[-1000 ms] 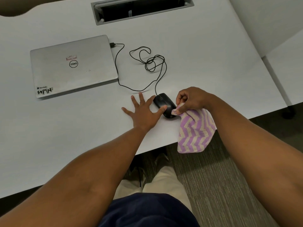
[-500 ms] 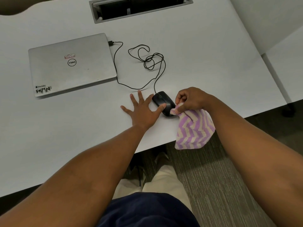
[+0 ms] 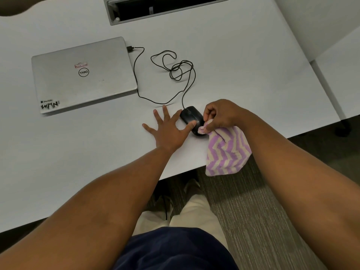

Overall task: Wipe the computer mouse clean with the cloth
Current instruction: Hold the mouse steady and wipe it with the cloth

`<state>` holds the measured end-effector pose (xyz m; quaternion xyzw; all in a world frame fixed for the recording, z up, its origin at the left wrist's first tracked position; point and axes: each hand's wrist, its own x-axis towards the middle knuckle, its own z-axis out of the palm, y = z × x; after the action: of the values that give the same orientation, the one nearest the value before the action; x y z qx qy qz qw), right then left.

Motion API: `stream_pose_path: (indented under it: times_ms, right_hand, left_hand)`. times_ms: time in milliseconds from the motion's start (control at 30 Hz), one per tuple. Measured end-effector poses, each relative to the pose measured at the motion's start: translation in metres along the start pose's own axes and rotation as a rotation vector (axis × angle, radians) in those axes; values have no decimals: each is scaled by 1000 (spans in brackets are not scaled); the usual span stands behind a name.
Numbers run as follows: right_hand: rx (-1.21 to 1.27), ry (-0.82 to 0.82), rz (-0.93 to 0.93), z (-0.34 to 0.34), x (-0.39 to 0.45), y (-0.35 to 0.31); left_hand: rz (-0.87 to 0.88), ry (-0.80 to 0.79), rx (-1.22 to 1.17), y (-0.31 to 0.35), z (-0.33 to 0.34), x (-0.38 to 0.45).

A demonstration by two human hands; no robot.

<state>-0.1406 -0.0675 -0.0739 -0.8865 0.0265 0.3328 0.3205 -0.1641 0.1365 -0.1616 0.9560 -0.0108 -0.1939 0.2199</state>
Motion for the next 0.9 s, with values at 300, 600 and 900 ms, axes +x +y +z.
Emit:
stream_pose_path:
  times_ms: [300, 600, 900]
  right_hand:
    - [-50, -24, -70, 34, -2, -3]
    - [37, 100, -15, -6, 0, 6]
    - [-178, -95, -1, -9, 11, 9]
  left_hand:
    - [-4, 1, -10, 1, 0, 0]
    - [2, -1, 2, 0, 1, 0]
    - [-2, -15, -8, 1, -3, -1]
